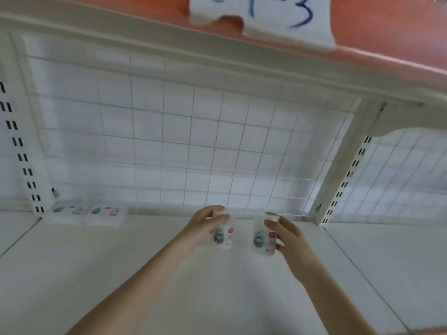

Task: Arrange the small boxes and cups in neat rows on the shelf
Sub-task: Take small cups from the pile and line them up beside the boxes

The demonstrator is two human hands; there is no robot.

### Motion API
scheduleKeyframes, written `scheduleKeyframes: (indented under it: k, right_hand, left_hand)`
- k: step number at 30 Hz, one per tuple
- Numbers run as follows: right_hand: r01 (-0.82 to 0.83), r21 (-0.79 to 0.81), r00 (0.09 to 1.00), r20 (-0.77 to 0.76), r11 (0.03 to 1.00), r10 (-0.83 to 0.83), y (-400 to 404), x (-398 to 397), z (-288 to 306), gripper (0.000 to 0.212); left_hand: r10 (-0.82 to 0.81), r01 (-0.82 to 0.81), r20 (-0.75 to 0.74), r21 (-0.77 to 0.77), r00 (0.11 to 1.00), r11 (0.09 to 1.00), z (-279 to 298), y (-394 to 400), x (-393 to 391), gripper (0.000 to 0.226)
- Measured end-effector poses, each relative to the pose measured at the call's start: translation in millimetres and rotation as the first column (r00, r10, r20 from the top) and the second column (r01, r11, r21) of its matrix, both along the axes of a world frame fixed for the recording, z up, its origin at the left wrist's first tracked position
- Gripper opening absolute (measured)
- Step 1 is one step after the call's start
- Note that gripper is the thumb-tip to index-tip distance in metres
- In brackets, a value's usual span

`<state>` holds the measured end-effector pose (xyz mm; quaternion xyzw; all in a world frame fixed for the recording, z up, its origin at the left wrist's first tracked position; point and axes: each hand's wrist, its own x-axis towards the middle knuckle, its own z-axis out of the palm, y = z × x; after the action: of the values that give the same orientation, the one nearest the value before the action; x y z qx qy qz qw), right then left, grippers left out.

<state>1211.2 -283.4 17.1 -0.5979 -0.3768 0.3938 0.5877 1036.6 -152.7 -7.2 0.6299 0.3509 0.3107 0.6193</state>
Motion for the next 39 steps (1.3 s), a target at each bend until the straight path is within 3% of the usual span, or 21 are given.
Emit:
scheduleKeyframes:
  k: [3,6,16,23,29,35,39]
  right_hand:
    - [-0.02,-0.005,1.0,0.006,1.0,0.02,17,27,-4,0.035]
    - [-0.039,-0.019,0.998,0.057,0.999,0.04,42,42,-11,0.039]
    - [-0.171,0.062,0.976,0.146,0.983,0.161,96,43,-45,0.05]
    - [-0.239,0.092,0.962,0.158,0.967,0.223,103,54,-53,0.049]
    - [-0.202,0.135,0.966,0.187,0.97,0.176,105,49,-55,0.044]
    - [-0.157,0.136,0.971,0.204,0.978,0.127,107,44,-59,0.048]
    - [-0.118,0.132,0.973,0.214,0.984,0.088,103,39,-58,0.053]
  left_hand:
    - [0.101,-0.101,0.014,0.011,0.995,0.995,4,8,12,0.049]
    - [0.157,-0.157,-0.003,0.063,0.988,0.986,3,18,21,0.04]
    - [0.23,-0.24,0.082,0.147,0.97,0.96,-25,23,40,0.053]
    - [0.229,-0.236,0.058,0.199,0.972,0.951,-30,33,43,0.069]
    - [0.252,-0.267,0.094,0.221,0.963,0.938,-33,34,44,0.066]
    - [0.275,-0.29,0.098,0.228,0.957,0.929,-36,36,46,0.043]
    - [0.308,-0.323,0.099,0.21,0.946,0.923,-40,37,47,0.055]
